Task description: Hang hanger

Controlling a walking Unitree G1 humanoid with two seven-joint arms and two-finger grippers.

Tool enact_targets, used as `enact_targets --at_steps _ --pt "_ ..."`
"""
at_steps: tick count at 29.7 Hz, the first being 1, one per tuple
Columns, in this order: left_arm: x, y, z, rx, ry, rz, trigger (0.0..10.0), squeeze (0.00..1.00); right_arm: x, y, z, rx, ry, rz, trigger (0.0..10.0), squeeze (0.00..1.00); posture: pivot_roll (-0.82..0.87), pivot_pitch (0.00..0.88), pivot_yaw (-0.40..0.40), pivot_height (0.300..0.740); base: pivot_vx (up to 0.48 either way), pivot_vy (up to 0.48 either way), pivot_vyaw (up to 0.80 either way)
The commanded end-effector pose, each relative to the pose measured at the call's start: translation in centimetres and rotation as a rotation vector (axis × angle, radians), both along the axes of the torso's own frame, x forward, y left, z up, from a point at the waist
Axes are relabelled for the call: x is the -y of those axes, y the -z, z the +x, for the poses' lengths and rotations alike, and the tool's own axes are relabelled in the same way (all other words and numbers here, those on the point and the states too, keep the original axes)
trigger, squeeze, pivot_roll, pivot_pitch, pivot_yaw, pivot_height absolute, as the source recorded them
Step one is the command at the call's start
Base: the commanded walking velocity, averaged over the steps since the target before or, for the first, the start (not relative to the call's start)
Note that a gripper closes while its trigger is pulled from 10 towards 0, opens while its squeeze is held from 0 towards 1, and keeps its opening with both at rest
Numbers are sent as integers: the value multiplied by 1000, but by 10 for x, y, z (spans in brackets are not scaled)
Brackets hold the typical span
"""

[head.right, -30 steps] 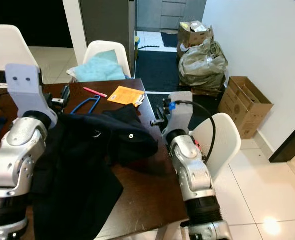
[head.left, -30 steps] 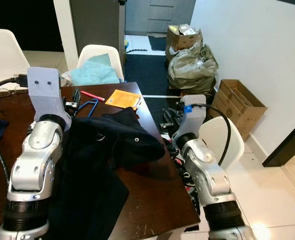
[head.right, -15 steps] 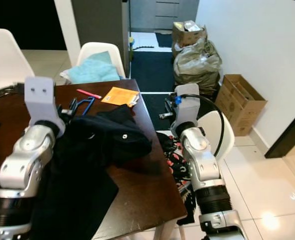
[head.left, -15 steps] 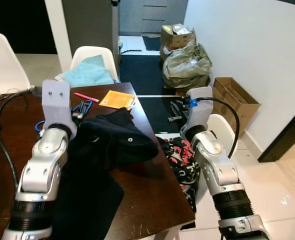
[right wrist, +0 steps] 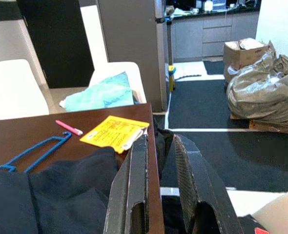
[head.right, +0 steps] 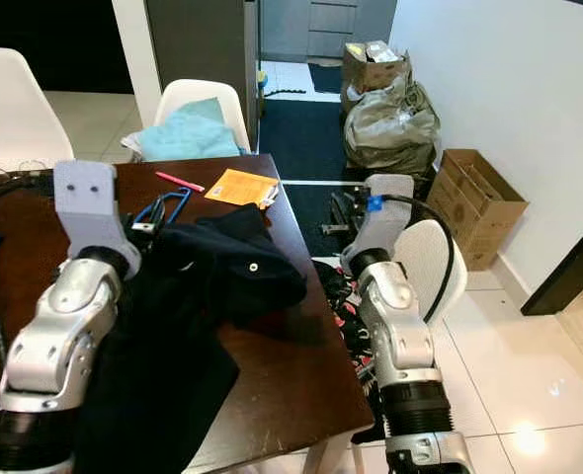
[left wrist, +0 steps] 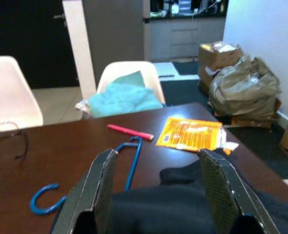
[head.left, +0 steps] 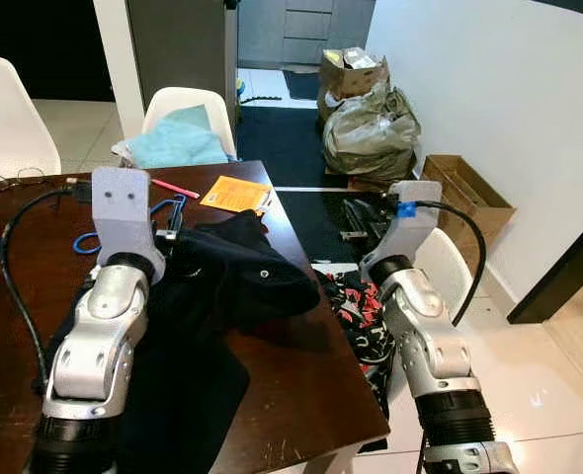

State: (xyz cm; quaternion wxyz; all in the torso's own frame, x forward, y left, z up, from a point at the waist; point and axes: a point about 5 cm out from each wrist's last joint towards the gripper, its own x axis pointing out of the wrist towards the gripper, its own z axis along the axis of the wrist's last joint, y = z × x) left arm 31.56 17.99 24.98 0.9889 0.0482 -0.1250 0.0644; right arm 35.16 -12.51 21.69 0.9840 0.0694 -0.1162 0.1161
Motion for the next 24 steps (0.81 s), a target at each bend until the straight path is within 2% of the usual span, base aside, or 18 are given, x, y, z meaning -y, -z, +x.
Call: enact_targets --at_steps 1,6,9,17,24 --pt "4 5 2 -19 12 -3 10000 0 1 10 -1 -35 7 -21 10000 0 75 103 -61 740 0 0 0" --pt "3 3 3 -19 21 5 10000 0 -2 13 -2 -42 -4 -24 10000 0 76 119 -52 740 0 0 0" --pt "4 1 4 -5 52 44 10000 0 -8 17 -4 -33 -25 -50 10000 0 76 116 -49 740 0 0 0" --pt "5 -1 5 -5 55 12 10000 0 -11 16 -4 -46 -28 -24 10000 0 73 121 -46 740 0 0 0" --pt "0 0 6 -9 35 -5 10000 0 -18 22 -5 -81 -47 -29 10000 0 72 125 -50 740 0 0 0"
